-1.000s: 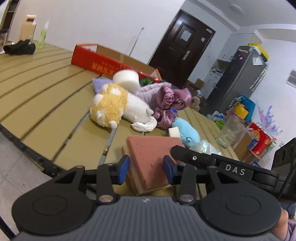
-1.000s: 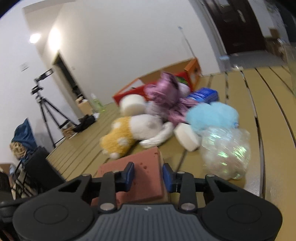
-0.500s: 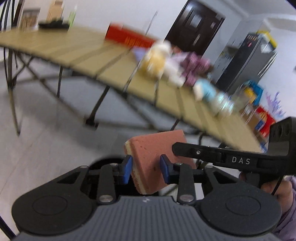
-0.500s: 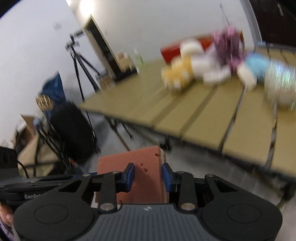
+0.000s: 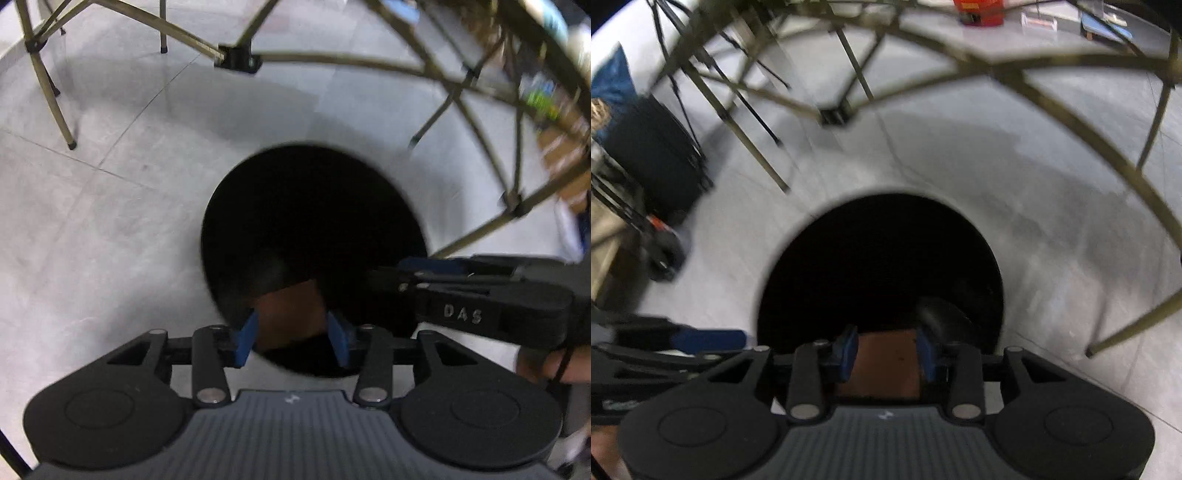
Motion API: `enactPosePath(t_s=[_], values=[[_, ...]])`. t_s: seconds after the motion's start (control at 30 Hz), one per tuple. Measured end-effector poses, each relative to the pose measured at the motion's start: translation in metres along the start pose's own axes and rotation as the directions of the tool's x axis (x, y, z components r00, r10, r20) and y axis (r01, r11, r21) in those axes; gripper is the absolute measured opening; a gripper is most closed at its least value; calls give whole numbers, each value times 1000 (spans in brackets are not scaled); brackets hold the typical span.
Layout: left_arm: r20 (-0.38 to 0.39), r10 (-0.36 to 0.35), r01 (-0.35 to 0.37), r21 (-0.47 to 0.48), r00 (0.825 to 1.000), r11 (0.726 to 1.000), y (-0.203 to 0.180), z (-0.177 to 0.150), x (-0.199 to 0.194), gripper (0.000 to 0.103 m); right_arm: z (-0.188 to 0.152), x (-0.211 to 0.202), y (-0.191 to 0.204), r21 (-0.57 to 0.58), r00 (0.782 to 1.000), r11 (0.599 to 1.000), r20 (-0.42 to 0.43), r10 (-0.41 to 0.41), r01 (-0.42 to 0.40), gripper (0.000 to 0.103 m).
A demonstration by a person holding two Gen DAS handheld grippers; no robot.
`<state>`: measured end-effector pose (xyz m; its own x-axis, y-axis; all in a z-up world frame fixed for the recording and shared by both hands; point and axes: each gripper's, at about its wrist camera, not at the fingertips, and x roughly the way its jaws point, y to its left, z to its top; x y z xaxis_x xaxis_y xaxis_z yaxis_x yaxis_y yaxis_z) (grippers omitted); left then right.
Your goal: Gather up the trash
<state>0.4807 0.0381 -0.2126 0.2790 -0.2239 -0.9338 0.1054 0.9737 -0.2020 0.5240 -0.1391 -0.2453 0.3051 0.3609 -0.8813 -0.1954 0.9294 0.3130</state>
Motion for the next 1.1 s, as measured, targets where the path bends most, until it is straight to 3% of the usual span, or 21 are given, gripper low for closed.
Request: enactPosePath(t_s=[0.1,0.3,0.47,0.6,0.67,0.73,0.8,0.83,0.87,0.93,0.97,1.0,1.03,1.1], values=[[-28,15,-15,2,999,1000,0,-1,5,57,-7,1,-6,-2,999,1000,-34,-10,10,38],[-32,35,-35,2,999,999,-2,0,3,66,-2,-11,-12,-1,1000,1000,-20,-2,2,47],[-21,46,-45,7,999,999,-7,5,0,67,4,-21,-4,-39,1000,999,26,-6,7,50],[84,84,-86,22,993,996,-10,11,-30,76,6,-57,13,-123,988,991,155,-24,43,51],[188,90,-97,26,978,995,-12,14,-57,78,2,-88,29,-198,965,979,263,2,52,51],[328,88,-105,36,941,994,-16,16,-85,81,-4,-121,38,-249,923,967,381,49,52,51],[505,110,-158,54,856,986,-23,15,-113,87,-10,-157,44,-294,852,954,513,103,62,51],[581,125,-197,62,804,979,-27,14,-123,88,-14,-178,45,-308,794,948,595,129,76,51],[629,130,-215,61,766,975,-30,15,-129,88,-17,-198,45,-318,718,942,679,150,104,52],[691,113,-206,53,714,977,-36,20,-138,88,-19,-229,39,-277,584,942,803,118,190,59],[712,97,-182,44,696,982,-41,26,-142,88,-16,-240,33,-226,530,948,845,75,226,67],[729,79,-158,41,680,987,-46,32,-145,88,-9,-249,24,-174,501,953,865,28,248,76],[747,55,-136,48,662,989,-55,40,-147,88,2,-255,13,-130,501,958,865,-16,256,79],[766,22,-118,70,643,991,-73,52,-148,88,23,-258,-11,-44,522,963,846,-105,265,77]])
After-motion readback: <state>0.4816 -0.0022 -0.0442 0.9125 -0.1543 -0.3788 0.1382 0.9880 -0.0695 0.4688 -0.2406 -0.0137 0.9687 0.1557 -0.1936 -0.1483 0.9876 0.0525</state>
